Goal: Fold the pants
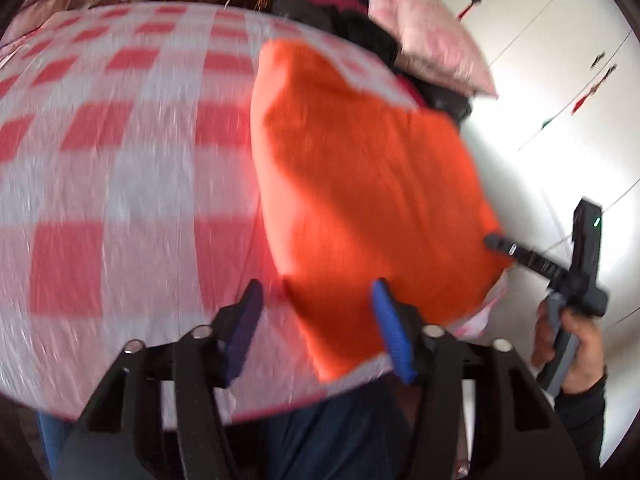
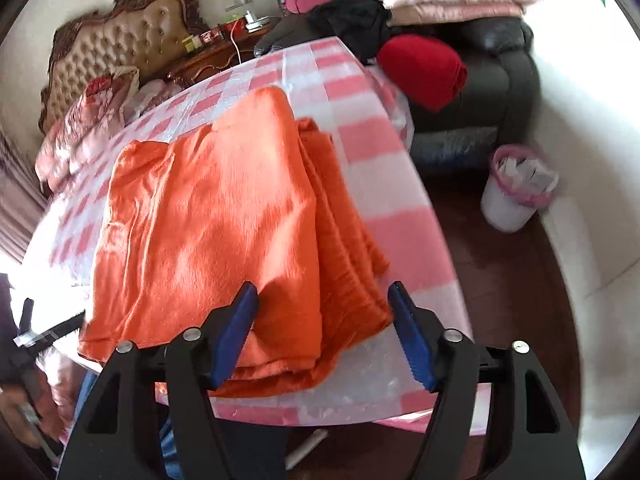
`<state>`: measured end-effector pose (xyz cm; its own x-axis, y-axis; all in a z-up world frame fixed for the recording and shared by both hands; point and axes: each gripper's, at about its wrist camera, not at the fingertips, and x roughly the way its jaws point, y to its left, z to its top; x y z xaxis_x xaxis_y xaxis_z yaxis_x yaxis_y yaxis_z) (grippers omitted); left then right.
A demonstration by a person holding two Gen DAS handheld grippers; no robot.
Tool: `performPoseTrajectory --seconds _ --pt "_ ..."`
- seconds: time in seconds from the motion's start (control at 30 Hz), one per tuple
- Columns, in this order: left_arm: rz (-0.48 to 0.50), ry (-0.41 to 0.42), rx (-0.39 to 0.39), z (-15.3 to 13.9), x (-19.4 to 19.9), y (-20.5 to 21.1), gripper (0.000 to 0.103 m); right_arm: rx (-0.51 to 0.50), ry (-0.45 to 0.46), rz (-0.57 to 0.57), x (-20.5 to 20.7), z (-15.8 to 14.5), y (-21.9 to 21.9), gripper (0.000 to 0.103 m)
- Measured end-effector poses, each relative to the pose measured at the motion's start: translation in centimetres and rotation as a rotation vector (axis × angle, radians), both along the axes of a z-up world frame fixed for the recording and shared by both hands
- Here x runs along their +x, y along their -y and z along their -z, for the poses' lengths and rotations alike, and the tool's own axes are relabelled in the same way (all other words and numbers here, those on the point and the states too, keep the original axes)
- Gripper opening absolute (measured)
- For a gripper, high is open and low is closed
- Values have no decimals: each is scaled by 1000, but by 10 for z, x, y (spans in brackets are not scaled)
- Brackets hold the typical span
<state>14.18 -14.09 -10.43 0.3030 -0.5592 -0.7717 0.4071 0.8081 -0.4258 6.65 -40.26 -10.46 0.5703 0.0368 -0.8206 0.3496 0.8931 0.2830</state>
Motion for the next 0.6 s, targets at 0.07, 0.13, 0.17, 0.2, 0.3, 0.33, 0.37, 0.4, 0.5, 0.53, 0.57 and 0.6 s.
performPoseTrajectory --seconds 0.07,0.13,0.17,0.2,0.3,0.33,0.37,0.4,0.5,0.53,0.57,0.6 --pt "42 36 50 1 -2 7 32 24 0 13 -3 6 -1 60" --pt "55 70 96 1 -1 10 25 24 0 9 -4 6 -4 57" --pt "58 78 104 2 1 9 22 20 -1 9 -5 5 -6 57" --pt "57 71 94 2 3 7 23 15 0 10 -6 5 -6 57" --pt "27 105 34 -12 3 -5 36 -32 22 36 -10 -6 -5 58" --pt "28 137 33 -16 2 -3 38 -63 34 56 -12 -12 -5 60" --pt "22 172 38 -21 0 -1 38 -86 46 69 -12 -18 -5 62" --pt "12 184 45 -23 0 0 38 -98 55 72 -11 -21 -5 70" --pt "-23 197 65 -22 3 5 38 -155 28 71 -1 -22 -5 74" --pt "-23 194 75 -19 3 7 38 -163 14 75 3 -19 -5 74" --pt "-10 160 68 -14 4 9 38 -167 -5 80 6 -14 -4 74" --pt "-12 131 60 -11 5 8 38 -167 -17 82 8 -11 -4 72"
